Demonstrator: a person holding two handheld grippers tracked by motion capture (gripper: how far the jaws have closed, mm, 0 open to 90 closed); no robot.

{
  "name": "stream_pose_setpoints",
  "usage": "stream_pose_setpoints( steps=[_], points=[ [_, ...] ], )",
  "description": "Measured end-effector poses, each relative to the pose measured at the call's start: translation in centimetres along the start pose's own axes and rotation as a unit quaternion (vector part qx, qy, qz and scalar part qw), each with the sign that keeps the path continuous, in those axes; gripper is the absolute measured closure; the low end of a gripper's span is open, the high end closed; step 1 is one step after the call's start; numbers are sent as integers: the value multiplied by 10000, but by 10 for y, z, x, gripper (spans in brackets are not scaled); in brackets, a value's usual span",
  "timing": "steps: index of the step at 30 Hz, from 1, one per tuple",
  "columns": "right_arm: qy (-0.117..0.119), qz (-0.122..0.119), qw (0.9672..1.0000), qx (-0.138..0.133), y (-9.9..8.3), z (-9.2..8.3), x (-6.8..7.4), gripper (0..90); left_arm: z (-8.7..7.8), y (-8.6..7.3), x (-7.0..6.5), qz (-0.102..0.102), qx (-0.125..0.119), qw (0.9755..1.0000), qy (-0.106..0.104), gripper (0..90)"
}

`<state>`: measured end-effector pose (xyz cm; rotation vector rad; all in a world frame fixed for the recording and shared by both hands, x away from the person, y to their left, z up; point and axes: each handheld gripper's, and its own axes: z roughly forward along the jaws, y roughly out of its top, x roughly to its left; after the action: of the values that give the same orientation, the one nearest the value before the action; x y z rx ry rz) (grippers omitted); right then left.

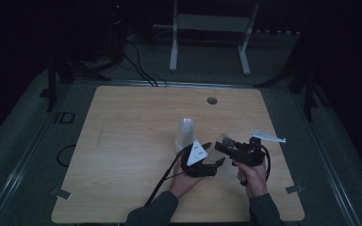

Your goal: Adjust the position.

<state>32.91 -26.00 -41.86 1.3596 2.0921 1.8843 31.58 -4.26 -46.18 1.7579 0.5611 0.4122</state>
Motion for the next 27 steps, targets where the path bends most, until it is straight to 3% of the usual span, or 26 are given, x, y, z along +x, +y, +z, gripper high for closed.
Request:
stream_pose_setpoints(
  steps=[9,16,27],
  points=[
    [-6,-286,9995,114,-2,-6,3,324,-5,2,4,60,54,9999,-63,290],
    [-2,-352,9993,117,-2,-16,-1,321,-8,2,8,57,71,9999,-86,290],
    [-160,-660,9971,358,-3,-31,-5,339,-16,5,11,152,186,9996,-128,290]
  ],
)
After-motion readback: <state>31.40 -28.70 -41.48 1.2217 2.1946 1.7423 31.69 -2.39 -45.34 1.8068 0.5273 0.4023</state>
